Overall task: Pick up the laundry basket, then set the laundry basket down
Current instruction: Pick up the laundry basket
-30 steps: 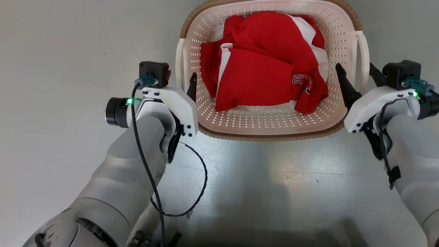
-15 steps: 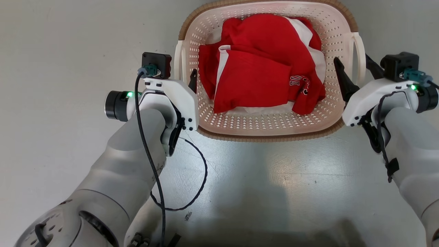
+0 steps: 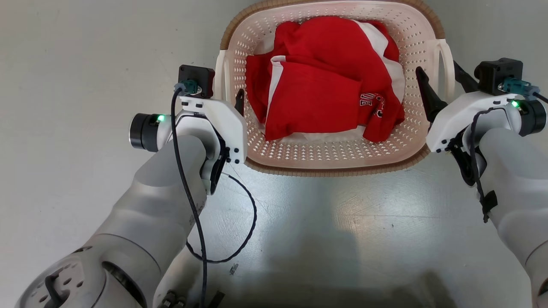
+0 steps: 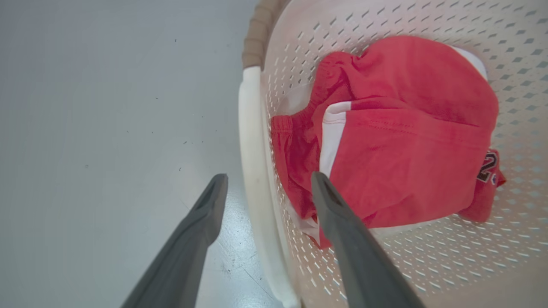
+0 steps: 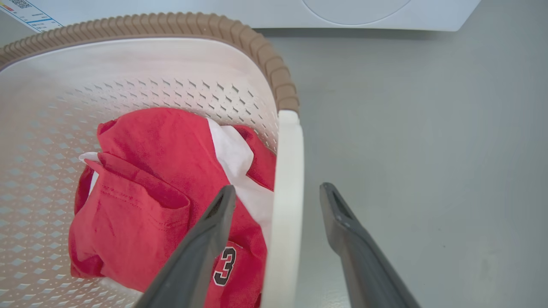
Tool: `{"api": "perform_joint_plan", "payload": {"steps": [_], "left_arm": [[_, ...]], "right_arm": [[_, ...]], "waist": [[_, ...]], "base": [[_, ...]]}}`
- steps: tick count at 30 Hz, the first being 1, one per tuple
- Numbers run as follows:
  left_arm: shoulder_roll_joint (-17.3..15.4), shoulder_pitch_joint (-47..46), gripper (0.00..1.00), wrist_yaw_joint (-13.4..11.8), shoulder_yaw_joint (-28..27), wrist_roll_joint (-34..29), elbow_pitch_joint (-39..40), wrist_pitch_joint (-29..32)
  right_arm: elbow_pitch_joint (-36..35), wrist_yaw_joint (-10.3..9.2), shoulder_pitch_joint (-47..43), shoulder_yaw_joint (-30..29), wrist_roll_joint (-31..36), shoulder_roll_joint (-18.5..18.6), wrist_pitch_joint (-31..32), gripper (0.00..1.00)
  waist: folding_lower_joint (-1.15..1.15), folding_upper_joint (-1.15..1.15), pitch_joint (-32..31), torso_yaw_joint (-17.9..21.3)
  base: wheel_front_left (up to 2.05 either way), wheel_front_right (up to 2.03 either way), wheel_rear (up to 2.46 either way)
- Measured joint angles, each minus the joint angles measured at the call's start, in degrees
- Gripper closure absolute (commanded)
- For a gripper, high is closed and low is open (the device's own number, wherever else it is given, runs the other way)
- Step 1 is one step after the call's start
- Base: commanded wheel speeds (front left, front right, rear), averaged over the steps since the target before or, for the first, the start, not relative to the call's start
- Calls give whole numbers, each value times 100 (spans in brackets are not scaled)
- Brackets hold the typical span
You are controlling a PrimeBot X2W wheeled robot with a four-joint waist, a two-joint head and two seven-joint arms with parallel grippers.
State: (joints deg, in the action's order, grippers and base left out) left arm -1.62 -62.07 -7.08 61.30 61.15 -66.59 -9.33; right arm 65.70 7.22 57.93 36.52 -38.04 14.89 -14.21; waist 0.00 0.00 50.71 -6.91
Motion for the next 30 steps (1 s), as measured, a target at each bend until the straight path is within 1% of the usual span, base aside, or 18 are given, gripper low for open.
{"api": "perform_joint_plan", "payload": {"steps": [4,5,6,7,8,9,12,22,26,30], "left_arm": [[1,-68,0,-24,76,62,0,-2],[0,-80,0,-25,97,82,-1,-9],[1,-81,0,-42,121,100,-2,-12],[0,-81,0,-48,147,104,-8,-30],[0,-83,38,-49,183,104,-15,-29],[0,-83,100,-58,211,104,-24,-33],[-11,-101,100,-105,310,112,-73,-30],[-15,-153,100,-103,461,279,-140,11],[-19,-135,100,-85,530,350,-240,119],[-23,-20,100,1,592,369,-383,188]], "right_arm": [[32,0,51,115,-96,-7,0,0],[40,0,91,142,-108,-9,0,5],[38,0,124,177,-141,-10,0,34],[43,0,147,225,-169,-13,0,72],[51,0,159,261,-210,-22,1,100],[67,0,169,285,-242,-38,1,100],[162,-13,225,350,-335,-45,29,100],[342,-15,218,599,-578,-160,190,100],[350,-16,192,706,-711,-254,379,100],[342,-18,113,843,-845,-309,553,100]], "waist": [[0,0,19,10],[0,0,25,13],[0,0,31,17],[0,0,35,19],[0,0,39,21],[0,0,42,24],[0,0,39,31],[0,0,-114,91],[0,0,-318,141],[0,0,-590,204]], "base": [[0,0,0],[0,0,0],[0,0,0],[0,0,0],[0,0,0],[0,0,0],[0,0,0],[0,0,0],[0,0,0],[0,0,0]]}}
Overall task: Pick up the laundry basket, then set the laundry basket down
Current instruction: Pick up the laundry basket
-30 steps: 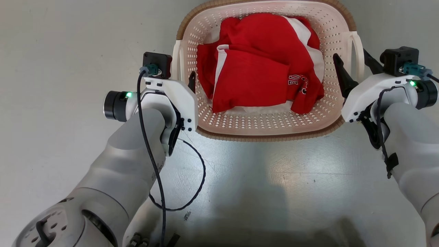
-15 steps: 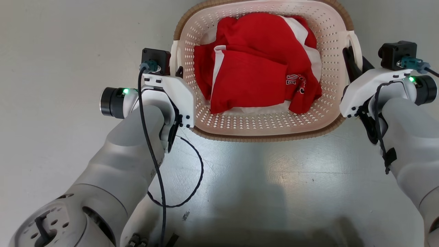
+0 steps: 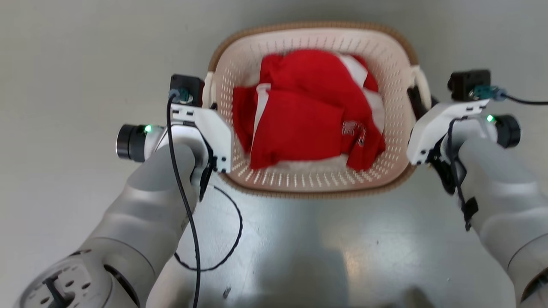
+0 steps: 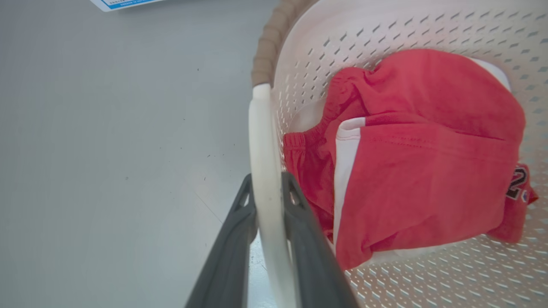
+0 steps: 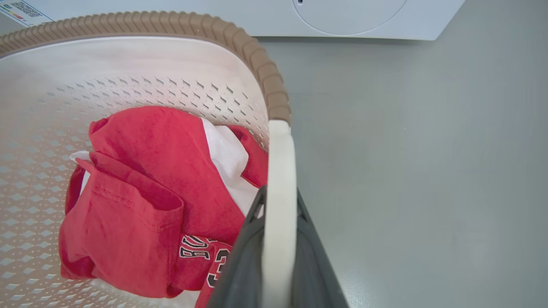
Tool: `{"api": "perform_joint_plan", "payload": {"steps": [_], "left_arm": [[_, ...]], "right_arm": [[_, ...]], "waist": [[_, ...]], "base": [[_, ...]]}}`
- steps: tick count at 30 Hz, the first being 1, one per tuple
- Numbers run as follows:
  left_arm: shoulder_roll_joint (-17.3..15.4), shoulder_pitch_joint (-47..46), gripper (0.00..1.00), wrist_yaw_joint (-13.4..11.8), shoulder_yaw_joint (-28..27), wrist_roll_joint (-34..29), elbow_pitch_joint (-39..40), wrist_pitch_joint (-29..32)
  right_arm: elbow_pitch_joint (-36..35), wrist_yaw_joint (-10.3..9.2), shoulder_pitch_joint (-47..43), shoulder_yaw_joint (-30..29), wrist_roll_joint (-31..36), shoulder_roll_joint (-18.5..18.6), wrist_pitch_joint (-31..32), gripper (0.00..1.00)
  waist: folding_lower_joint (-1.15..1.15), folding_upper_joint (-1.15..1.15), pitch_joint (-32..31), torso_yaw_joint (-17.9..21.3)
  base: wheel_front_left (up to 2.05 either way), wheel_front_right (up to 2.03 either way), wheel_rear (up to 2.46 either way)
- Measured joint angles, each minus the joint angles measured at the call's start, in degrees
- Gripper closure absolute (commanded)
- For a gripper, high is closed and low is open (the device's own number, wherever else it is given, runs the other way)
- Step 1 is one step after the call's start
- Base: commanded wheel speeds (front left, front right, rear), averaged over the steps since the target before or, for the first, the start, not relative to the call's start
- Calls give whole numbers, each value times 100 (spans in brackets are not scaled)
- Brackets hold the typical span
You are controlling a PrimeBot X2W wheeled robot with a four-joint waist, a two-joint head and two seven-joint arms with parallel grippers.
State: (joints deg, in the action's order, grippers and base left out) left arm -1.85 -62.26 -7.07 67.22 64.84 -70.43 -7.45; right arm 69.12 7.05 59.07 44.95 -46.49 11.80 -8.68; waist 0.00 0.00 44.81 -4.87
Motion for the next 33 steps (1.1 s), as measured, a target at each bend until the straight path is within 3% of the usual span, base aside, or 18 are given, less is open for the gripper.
{"api": "perform_joint_plan", "payload": {"steps": [17,33], "left_arm": [[-11,1056,100,363,168,169,-323,530],[-37,2143,100,601,243,277,-358,853]], "right_arm": [[55,-7,-1015,603,-609,-261,871,100],[205,-5,-1879,960,-964,-438,1290,100]], "waist": [[0,0,-1870,295],[0,0,-3844,540]], "base": [[0,0,0],[0,0,0]]}}
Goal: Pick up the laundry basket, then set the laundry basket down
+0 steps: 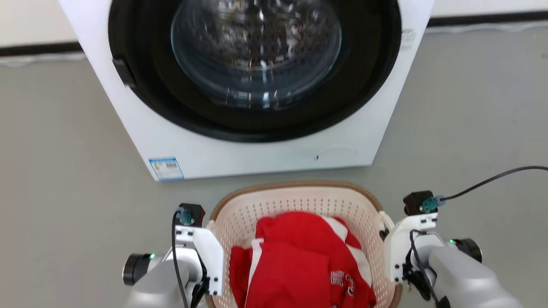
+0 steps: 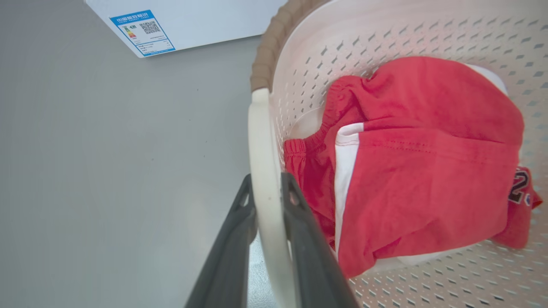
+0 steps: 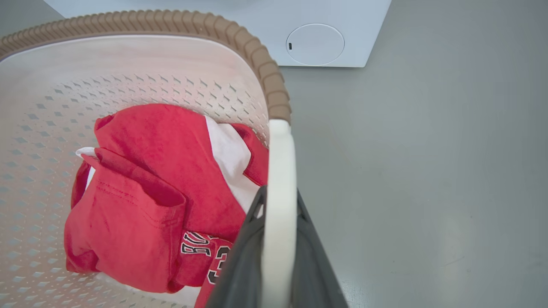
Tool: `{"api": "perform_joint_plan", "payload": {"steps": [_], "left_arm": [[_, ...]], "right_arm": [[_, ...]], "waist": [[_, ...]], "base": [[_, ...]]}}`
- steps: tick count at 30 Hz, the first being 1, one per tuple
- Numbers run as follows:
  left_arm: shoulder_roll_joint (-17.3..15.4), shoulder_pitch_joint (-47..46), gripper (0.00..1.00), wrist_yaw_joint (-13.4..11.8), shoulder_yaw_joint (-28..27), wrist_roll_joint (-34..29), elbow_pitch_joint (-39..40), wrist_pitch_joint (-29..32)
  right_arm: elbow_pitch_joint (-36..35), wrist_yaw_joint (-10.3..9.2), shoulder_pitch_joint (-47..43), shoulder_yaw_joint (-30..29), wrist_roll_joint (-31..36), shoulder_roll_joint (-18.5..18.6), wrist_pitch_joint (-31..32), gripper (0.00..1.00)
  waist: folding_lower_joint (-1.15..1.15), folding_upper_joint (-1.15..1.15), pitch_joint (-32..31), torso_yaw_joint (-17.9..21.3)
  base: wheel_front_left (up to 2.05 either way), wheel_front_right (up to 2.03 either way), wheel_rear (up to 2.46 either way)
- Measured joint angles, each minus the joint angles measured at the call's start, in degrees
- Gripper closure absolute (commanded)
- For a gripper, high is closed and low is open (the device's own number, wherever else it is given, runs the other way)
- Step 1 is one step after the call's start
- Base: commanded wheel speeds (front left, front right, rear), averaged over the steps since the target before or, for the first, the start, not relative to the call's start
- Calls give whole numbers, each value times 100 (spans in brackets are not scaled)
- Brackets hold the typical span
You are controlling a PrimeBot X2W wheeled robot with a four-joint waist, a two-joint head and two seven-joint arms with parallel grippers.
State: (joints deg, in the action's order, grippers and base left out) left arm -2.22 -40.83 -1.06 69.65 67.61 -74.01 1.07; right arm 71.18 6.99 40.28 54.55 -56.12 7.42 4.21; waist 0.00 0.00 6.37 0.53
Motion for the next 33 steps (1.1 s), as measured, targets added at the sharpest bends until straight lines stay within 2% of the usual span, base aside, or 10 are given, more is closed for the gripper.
{"api": "perform_joint_plan", "payload": {"steps": [10,33], "left_arm": [[-42,317,100,33,55,51,-1,356],[-105,318,100,33,112,43,1,548]], "right_arm": [[0,0,-264,160,-201,-38,203,100],[-22,0,-265,458,-506,-58,268,100]], "waist": [[0,0,-605,35],[0,0,-695,6]], "base": [[0,0,0],[0,0,0]]}}
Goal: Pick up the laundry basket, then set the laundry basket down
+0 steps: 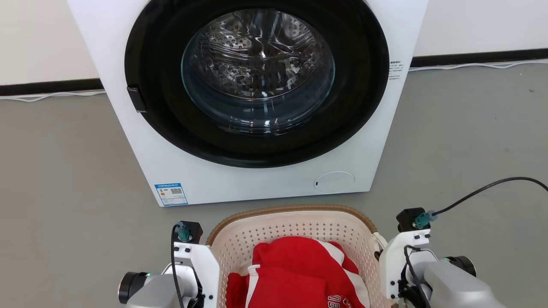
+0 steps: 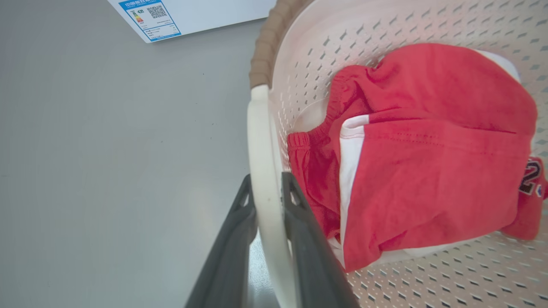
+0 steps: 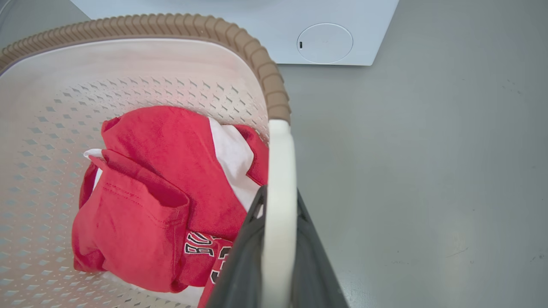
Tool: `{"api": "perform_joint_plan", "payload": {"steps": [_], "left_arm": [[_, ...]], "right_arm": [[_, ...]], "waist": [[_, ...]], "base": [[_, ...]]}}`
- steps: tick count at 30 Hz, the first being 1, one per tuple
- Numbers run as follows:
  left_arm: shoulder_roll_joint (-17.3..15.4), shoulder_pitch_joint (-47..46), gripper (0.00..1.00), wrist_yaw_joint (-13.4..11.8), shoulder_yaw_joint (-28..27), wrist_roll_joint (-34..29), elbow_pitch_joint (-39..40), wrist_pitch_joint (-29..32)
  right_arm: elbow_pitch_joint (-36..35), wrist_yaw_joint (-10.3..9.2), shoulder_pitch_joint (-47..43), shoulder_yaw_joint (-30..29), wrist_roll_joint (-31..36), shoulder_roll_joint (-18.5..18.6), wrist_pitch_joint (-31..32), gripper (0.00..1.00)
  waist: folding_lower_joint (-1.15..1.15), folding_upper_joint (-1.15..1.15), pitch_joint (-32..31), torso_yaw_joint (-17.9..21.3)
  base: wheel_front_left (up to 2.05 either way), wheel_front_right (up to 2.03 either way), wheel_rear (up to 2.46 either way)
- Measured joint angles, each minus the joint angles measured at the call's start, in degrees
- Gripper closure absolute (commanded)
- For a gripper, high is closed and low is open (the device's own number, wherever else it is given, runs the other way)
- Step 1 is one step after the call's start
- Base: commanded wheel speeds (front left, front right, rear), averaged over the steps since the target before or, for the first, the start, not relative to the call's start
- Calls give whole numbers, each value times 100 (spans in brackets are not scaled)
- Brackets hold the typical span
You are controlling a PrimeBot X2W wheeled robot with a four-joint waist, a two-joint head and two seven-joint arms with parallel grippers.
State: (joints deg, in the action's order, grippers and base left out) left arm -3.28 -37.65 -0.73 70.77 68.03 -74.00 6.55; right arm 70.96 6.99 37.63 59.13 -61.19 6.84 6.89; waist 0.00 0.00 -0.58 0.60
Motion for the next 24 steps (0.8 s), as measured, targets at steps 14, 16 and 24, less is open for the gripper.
{"api": "perform_joint_plan", "payload": {"steps": [14,16,24], "left_arm": [[-22,-4,100,31,18,-2,0,101],[-22,-5,100,31,20,-4,1,101],[-24,-26,100,31,44,-48,1,158]], "right_arm": [[-27,0,2,108,-146,15,14,100],[-32,0,3,138,-166,22,15,100],[-45,0,5,242,-221,31,31,100]], "waist": [[0,0,1,23],[0,0,0,29],[0,0,1,64]], "base": [[0,0,0],[0,0,0],[0,0,0]]}}
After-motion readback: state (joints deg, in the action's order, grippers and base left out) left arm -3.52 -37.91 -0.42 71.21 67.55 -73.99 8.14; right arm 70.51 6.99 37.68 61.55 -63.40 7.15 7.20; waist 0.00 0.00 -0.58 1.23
